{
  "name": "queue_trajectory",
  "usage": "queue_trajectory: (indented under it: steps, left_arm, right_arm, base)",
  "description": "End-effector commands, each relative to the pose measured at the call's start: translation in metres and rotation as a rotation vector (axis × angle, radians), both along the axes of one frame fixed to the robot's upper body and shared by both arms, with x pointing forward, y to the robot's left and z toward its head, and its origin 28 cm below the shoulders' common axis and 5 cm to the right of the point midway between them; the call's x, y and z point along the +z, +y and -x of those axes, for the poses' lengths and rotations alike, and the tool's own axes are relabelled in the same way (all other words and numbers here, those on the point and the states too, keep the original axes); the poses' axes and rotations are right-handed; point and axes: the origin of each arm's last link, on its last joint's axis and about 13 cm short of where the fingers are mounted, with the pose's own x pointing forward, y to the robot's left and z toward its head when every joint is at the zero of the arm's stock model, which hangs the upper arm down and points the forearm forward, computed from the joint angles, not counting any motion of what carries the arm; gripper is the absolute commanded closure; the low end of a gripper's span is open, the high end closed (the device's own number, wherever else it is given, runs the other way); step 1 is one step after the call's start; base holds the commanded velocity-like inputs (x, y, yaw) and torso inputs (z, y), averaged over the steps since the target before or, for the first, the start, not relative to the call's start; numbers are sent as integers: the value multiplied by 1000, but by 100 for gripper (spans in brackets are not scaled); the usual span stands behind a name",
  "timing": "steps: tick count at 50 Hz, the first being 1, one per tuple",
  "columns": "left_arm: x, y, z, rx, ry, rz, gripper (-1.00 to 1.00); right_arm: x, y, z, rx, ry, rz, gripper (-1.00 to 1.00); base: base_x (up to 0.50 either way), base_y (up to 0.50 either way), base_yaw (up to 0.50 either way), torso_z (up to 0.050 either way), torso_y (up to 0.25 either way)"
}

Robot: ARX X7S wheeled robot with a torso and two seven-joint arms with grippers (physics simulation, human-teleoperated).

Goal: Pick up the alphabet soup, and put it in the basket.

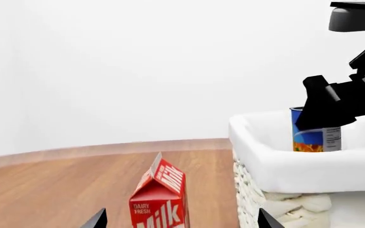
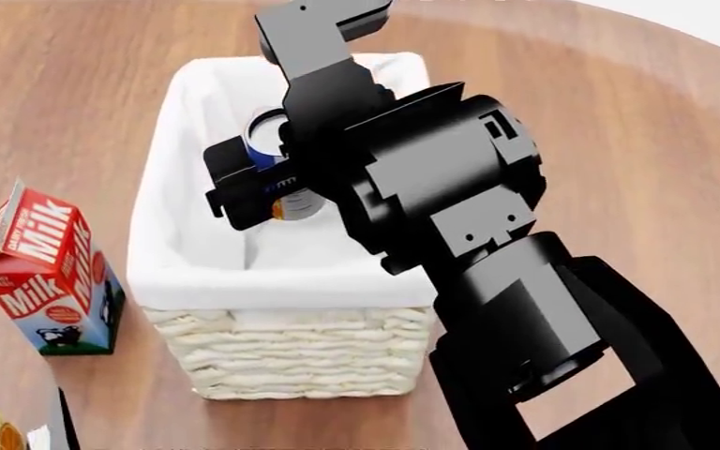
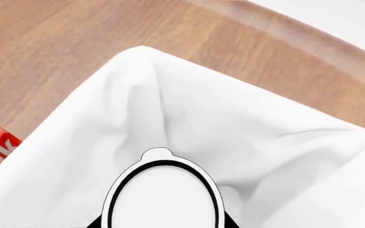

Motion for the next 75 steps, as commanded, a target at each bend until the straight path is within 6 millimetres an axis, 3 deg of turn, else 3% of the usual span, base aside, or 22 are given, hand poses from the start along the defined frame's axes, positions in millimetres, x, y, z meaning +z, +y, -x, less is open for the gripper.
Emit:
queue_trajectory:
  steps: [1,10,11,32,47,54,59,75]
  left_arm:
    - [0,-1,0,1,1,1,-100]
    - [-1,-1,-1,-16,12,19,-100]
    - [-1,0,-1,-16,14,22,-100]
    - [1,2,-1,-12,3,34,-100]
    - [-1,1,-1,-5,0,37,-100]
    - [-1,2,-1,0,2,39,-100]
    - [0,4,0,6,-2,43,-100]
    - [3,7,3,31,-18,39,-100]
  right_arm:
    - [5,0,0,11,-28,7,100]
    - [8,1,-2,-26,-60,17,100]
    - [8,0,-2,-10,-50,17,-100]
    - [18,3,9,43,-128,24,-100]
    - [32,-15,58,130,-368,-15,-100]
    - [20,-38,86,97,-521,-93,-100]
    - [6,-66,97,-23,-635,-73,-100]
    - [-41,-131,146,-175,-727,-156,-100]
  base:
    - [0,0,3,0,-72]
    - [0,0,0,0,-58]
    - [0,0,0,0,0]
    - [0,0,0,0,0]
    - [0,0,0,0,0]
    - [0,0,0,0,0]
    - [0,0,0,0,0]
    - [0,0,0,0,0]
